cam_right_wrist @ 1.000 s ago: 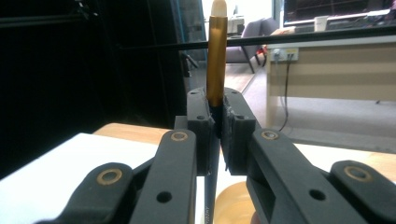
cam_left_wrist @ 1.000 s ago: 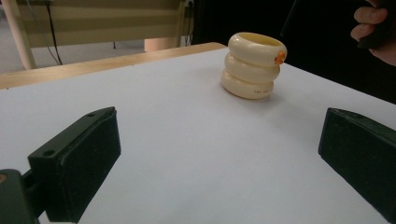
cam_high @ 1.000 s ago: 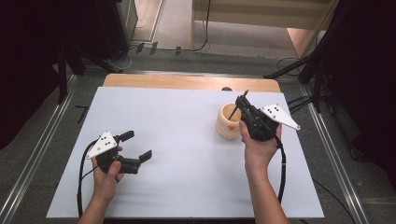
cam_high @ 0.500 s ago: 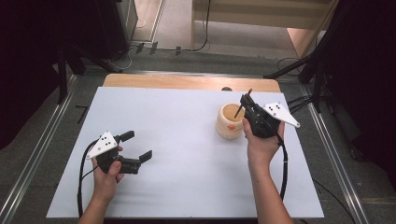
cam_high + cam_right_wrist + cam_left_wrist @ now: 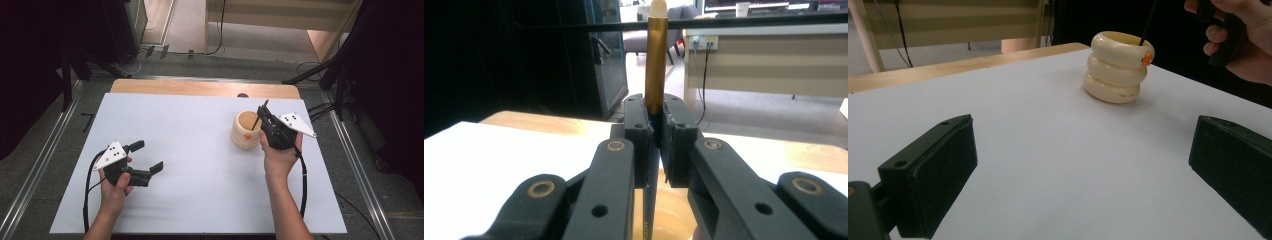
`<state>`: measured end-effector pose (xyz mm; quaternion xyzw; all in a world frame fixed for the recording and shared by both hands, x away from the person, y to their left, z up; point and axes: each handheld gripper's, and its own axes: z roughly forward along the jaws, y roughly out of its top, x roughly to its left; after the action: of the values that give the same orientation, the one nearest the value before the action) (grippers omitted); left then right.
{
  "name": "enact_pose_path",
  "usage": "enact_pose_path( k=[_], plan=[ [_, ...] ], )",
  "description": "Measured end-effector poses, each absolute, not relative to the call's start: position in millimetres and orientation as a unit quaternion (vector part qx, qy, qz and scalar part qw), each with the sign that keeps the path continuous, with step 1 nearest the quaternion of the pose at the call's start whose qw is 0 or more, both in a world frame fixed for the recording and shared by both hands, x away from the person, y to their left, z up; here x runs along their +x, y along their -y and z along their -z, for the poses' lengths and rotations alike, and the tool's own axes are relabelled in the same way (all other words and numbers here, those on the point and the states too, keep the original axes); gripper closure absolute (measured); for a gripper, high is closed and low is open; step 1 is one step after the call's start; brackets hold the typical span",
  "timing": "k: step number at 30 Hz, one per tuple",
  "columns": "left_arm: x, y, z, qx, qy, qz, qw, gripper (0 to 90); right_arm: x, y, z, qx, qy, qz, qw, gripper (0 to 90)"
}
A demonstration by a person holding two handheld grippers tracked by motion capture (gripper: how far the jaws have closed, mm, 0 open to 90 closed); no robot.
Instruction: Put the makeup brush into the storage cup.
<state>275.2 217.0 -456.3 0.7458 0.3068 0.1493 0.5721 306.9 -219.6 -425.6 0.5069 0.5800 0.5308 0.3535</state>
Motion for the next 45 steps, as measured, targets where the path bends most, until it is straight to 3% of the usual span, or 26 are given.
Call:
enact_pose_path(
  k=[32, 41, 45],
  plan=[
    [276, -216, 458, 0.748, -0.309, -0.149, 0.568, 0.0, 313, 221, 466, 0.539, -0.611, -0.48, 0.325, 83.7],
    [276, -216, 458, 0.748, -0.309, -0.15, 0.568, 0.0, 312, 223, 464, 0.542, -0.607, -0.48, 0.328, 75.8],
    [276, -216, 458, 0.748, -0.309, -0.151, 0.568, 0.0, 309, 223, 462, 0.541, -0.604, -0.487, 0.325, 66.8]
  ],
)
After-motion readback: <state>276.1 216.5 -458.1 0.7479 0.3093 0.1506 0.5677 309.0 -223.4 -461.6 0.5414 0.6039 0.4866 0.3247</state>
